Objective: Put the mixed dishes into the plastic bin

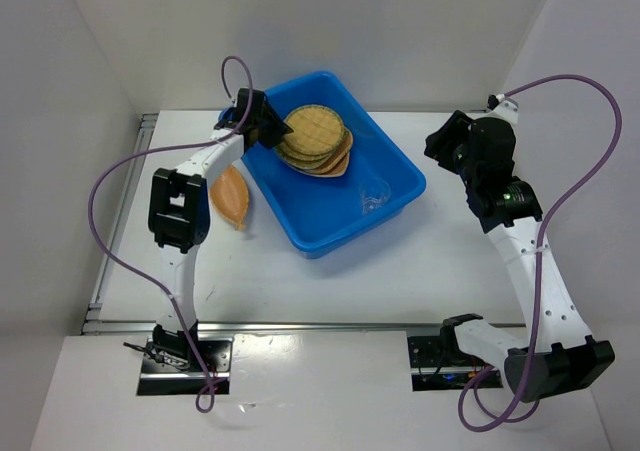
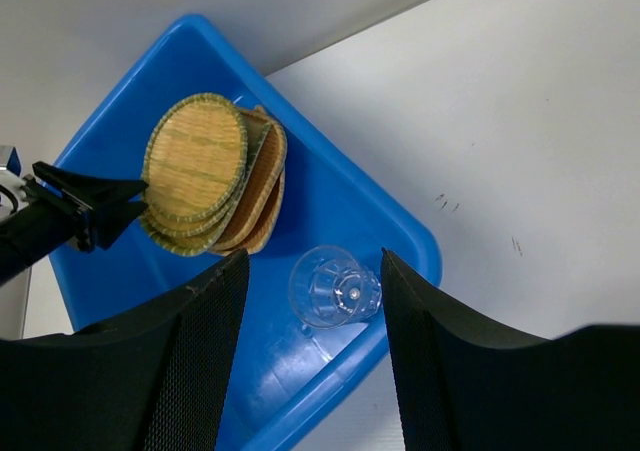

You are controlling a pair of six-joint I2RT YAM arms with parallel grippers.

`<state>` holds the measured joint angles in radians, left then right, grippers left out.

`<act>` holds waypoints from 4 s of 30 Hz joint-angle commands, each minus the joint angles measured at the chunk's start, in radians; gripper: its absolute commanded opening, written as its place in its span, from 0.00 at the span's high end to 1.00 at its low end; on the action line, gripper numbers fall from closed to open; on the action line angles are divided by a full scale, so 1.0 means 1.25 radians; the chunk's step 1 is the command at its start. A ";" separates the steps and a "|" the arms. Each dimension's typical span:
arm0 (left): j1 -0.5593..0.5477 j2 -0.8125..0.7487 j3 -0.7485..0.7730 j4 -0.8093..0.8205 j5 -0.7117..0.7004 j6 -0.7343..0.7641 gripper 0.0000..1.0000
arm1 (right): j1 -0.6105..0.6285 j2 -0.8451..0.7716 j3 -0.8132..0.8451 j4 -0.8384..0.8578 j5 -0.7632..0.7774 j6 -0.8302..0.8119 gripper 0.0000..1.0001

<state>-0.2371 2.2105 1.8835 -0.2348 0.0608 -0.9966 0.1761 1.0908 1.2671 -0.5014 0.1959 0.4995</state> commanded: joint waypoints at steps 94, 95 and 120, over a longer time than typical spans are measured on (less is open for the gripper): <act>0.038 -0.322 -0.108 0.074 0.114 0.122 1.00 | -0.002 -0.032 -0.043 0.015 -0.038 -0.028 0.38; 0.028 -0.279 -0.086 0.092 0.127 0.109 1.00 | -0.002 -0.032 -0.051 0.015 -0.045 -0.028 0.38; 0.013 0.021 0.071 0.070 0.176 0.023 0.43 | -0.002 -0.042 -0.061 0.007 -0.038 -0.028 0.38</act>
<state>-0.2176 2.2547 1.9247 -0.1787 0.2928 -0.9699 0.1761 1.0512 1.1843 -0.5026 0.1455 0.4770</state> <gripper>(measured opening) 0.546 0.622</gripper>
